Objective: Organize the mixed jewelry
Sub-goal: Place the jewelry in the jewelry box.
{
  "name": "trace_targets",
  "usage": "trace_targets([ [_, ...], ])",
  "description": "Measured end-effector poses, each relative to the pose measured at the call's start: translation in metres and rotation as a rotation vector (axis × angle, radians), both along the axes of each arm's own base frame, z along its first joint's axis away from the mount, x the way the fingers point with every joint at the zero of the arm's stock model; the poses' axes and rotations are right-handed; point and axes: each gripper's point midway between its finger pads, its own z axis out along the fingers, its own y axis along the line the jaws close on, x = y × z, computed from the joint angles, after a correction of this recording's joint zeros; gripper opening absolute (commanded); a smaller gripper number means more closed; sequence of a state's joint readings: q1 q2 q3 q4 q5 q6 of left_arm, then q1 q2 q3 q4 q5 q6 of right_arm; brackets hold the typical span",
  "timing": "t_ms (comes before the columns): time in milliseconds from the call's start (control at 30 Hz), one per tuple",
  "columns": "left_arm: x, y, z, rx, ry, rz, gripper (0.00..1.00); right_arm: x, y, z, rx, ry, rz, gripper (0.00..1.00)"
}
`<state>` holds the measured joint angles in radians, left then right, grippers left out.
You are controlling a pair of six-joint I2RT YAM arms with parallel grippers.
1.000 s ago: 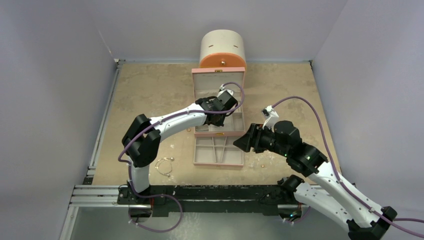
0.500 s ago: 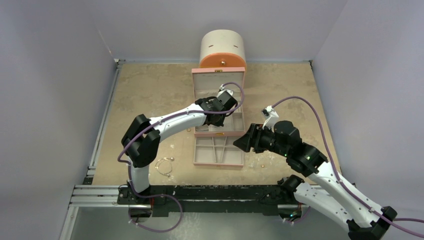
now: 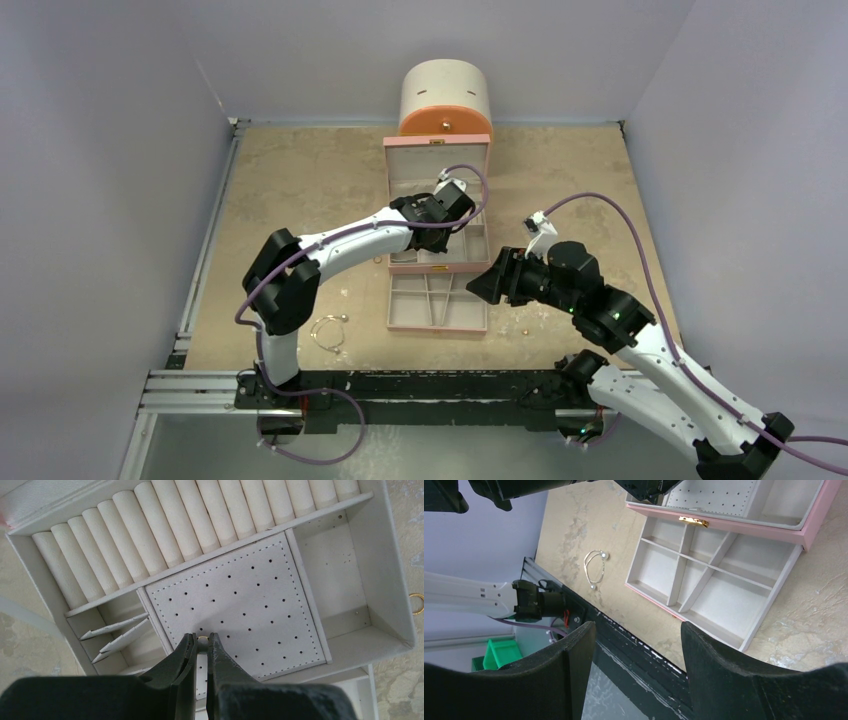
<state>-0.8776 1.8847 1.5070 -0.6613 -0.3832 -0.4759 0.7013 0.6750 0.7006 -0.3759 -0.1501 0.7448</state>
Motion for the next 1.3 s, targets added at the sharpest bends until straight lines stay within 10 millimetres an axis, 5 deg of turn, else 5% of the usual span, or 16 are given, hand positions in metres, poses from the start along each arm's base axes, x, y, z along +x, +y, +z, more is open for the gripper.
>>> trace_targets([
  [1300, -0.0024, 0.0007, 0.0026, -0.004, 0.007, -0.005, 0.0, 0.001, 0.0012, -0.0039, -0.01, 0.014, 0.001, 0.66],
])
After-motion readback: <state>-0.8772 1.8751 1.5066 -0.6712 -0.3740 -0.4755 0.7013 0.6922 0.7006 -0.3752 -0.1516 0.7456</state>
